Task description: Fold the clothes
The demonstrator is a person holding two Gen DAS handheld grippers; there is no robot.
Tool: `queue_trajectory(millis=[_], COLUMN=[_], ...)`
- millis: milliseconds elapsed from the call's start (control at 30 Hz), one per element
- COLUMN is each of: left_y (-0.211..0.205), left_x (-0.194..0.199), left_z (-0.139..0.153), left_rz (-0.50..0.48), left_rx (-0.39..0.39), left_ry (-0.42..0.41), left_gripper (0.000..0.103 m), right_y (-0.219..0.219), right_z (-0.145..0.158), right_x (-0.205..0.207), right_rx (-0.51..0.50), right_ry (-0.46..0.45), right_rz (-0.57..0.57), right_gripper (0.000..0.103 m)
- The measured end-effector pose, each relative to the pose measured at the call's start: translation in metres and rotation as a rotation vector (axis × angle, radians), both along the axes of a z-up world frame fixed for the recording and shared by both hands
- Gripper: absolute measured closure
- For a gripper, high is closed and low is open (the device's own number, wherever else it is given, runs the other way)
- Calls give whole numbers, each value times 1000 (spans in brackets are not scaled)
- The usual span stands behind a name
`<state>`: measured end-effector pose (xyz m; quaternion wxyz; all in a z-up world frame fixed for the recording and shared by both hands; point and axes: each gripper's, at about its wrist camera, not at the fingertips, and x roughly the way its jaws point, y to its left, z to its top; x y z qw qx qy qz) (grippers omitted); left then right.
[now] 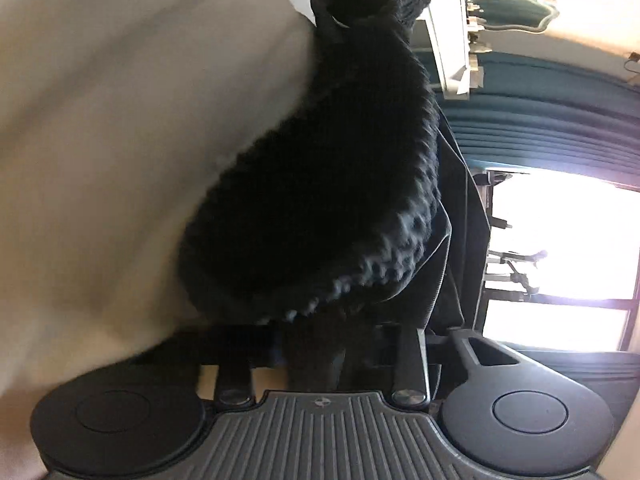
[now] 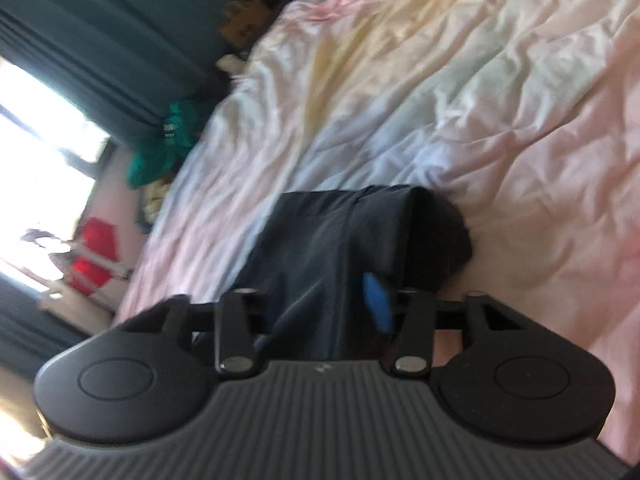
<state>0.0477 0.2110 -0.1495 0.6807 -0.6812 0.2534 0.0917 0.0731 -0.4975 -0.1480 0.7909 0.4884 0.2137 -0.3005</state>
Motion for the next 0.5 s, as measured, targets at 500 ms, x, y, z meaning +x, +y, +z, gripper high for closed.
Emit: queue_trajectory(millis=[500], left_y=[67], left_x=[-85], left_z=[128], left_rz=[5], left_rx=[331], left_ry=[-103], left_gripper=[94], right_y=[-69], right_z=[-14], right_x=[-49], right_rx=[32], right_ry=[-102], right_rz=[-92], right_gripper=[100])
